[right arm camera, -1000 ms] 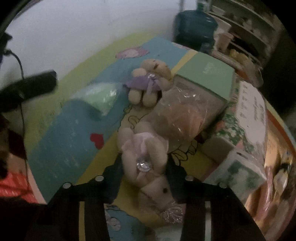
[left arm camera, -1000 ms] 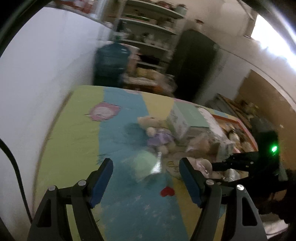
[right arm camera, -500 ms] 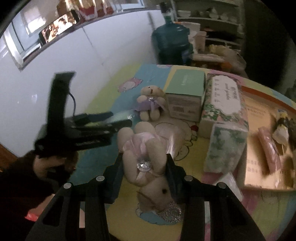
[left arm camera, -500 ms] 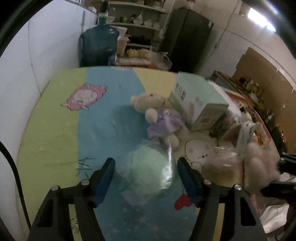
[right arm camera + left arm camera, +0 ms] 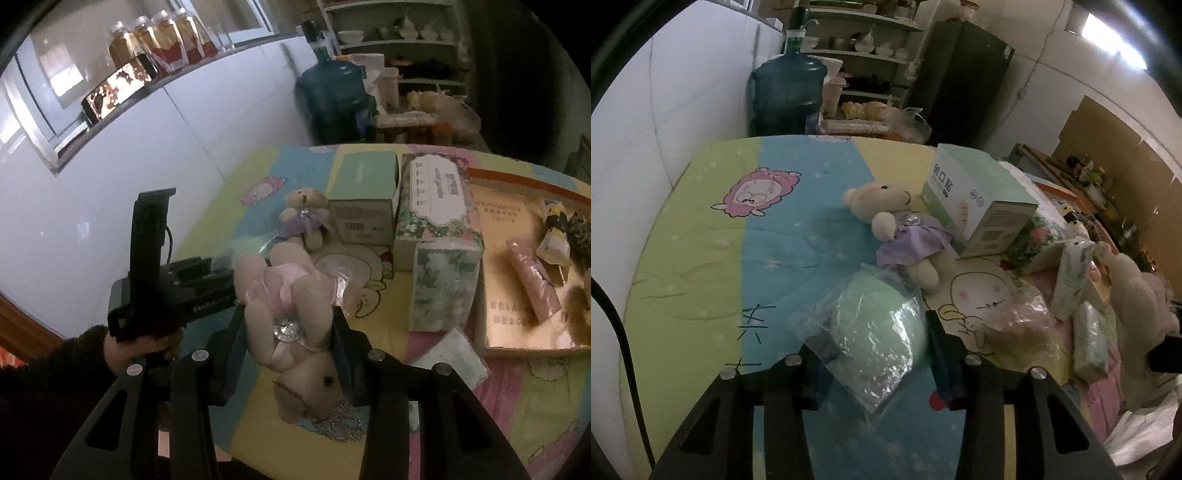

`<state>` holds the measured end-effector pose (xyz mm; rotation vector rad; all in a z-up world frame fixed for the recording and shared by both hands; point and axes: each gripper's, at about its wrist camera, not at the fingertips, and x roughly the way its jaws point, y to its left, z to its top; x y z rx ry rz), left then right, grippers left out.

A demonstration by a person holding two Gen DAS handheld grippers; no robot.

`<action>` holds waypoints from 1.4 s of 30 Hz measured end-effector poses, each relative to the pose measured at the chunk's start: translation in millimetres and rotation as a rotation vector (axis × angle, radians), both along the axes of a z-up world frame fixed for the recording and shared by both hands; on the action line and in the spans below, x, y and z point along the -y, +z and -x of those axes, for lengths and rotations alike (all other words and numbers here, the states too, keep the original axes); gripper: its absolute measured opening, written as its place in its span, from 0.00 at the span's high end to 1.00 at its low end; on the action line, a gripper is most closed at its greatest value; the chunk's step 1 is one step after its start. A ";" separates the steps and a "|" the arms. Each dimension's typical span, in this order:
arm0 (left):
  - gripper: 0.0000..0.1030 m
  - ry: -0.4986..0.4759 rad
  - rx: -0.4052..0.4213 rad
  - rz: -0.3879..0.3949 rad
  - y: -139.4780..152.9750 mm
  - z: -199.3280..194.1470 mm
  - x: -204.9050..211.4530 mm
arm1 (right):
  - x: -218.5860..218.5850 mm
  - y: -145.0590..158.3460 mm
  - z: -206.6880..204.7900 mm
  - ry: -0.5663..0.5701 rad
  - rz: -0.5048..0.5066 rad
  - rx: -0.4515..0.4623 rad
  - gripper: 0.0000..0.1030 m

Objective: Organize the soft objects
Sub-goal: 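Carry the green bag and pink plush bear over the orange-rimmed box lid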

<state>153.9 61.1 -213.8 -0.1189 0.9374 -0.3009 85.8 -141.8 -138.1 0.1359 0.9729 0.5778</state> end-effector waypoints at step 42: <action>0.57 -0.024 0.178 0.029 126.5 27.3 79.9 | 75.3 60.2 7.4 -0.136 -0.095 0.132 0.58</action>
